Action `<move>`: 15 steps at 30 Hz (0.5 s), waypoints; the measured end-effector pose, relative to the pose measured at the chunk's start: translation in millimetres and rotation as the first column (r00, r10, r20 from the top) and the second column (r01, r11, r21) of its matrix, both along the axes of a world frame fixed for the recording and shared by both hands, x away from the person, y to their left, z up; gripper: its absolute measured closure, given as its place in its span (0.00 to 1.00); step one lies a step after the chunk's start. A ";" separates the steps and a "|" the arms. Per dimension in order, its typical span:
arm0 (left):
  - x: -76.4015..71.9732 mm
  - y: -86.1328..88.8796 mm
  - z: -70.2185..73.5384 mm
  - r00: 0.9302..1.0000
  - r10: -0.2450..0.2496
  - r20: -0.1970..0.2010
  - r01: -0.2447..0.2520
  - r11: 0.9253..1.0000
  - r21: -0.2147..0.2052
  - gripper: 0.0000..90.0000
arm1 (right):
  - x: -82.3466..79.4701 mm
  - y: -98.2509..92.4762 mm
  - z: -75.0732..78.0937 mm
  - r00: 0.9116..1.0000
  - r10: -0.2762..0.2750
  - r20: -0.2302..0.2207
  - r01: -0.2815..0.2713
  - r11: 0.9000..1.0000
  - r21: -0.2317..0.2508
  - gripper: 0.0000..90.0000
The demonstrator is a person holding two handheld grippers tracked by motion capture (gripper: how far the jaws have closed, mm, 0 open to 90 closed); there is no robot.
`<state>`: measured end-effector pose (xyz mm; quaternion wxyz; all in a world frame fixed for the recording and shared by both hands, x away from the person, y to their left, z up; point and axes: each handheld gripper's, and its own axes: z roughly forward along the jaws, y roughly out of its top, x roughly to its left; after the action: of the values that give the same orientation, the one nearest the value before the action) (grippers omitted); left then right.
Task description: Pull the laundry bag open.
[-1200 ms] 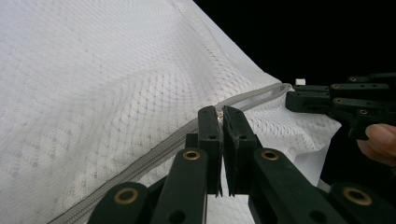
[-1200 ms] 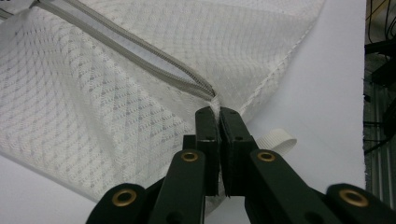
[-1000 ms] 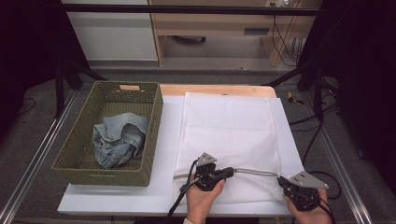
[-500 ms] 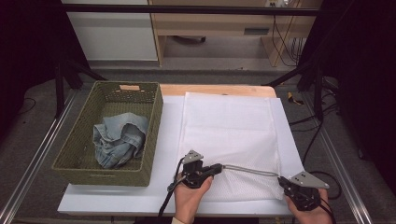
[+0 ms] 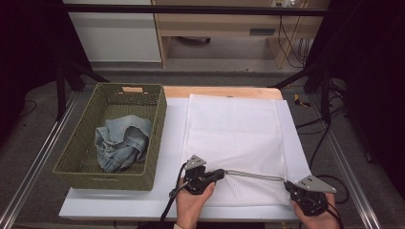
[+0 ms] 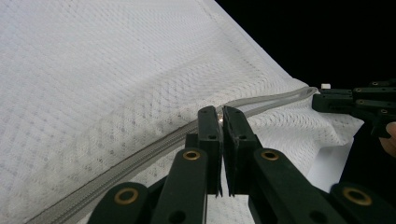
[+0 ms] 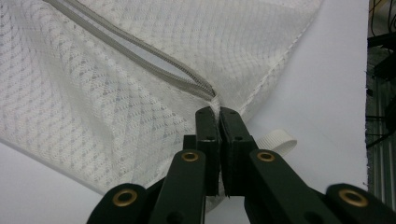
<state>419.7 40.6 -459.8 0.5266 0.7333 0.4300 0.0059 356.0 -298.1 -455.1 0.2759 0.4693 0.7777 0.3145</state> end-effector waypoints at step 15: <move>-2.0 26.9 -6.1 0.998 0.056 -0.008 -0.056 0.998 -0.001 0.96 | -0.1 -3.4 -0.2 0.999 -0.031 -0.011 0.031 1.000 0.000 0.98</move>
<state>417.7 67.5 -465.8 0.5250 0.7207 0.4524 0.0171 355.9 -301.5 -455.3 0.2763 0.4829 0.7719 0.3078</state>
